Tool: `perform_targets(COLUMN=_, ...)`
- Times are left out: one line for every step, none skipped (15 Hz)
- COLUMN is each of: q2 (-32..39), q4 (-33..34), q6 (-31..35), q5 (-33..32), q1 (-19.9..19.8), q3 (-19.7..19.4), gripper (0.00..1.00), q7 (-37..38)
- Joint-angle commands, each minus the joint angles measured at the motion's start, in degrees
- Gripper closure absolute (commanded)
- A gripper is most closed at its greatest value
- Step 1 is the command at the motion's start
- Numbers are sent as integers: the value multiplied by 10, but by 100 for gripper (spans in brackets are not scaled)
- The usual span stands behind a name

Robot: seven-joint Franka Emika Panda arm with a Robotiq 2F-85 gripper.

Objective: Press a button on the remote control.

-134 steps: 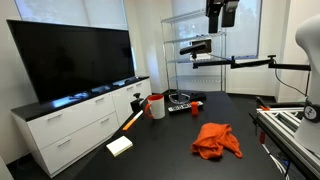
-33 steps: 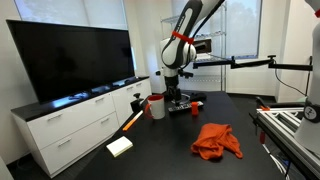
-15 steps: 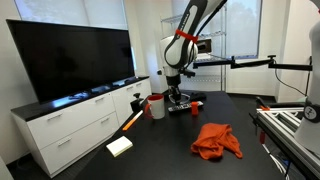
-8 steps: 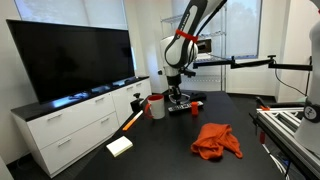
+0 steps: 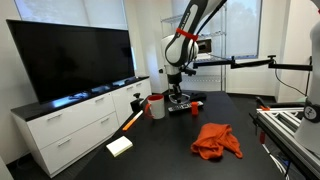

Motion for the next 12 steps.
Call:
perform_targets(q2=-6, q4=8, q6=-21, q5=3, q1=-1, q3=8, gripper=100, q7=0)
perform_targets(q2=-4, q4=8, q6=-21, q5=4, q1=-2, q3=10, gripper=100, q7=0)
perform_targets(q2=-3, q4=9, q6=-21, q5=5, q1=-2, q3=11, gripper=100, q7=-1)
perform_targets(q2=-3, q4=10, q6=-22, q5=5, q1=-2, q3=11, gripper=100, q7=0)
perform_targets(q2=-2, q4=10, q6=-22, q5=5, q1=-2, q3=11, gripper=100, q7=0)
perform_targets(q2=-1, q4=12, q6=-22, q5=7, q1=-3, q3=11, gripper=100, q7=1)
perform_targets(q2=1, q4=15, q6=-24, q5=10, q1=-5, q3=12, gripper=100, q7=0)
perform_targets(q2=3, q4=17, q6=-26, q5=15, q1=-7, q3=13, gripper=100, q7=-3)
perform_targets(q2=5, q4=19, q6=-25, q5=15, q1=-7, q3=13, gripper=100, q7=-2)
perform_targets(q2=9, q4=21, q6=-24, q5=14, q1=-7, q3=12, gripper=100, q7=-1)
perform_targets(q2=13, q4=25, q6=-25, q5=15, q1=-7, q3=13, gripper=100, q7=1)
perform_targets(q2=17, q4=28, q6=-26, q5=16, q1=-8, q3=13, gripper=100, q7=1)
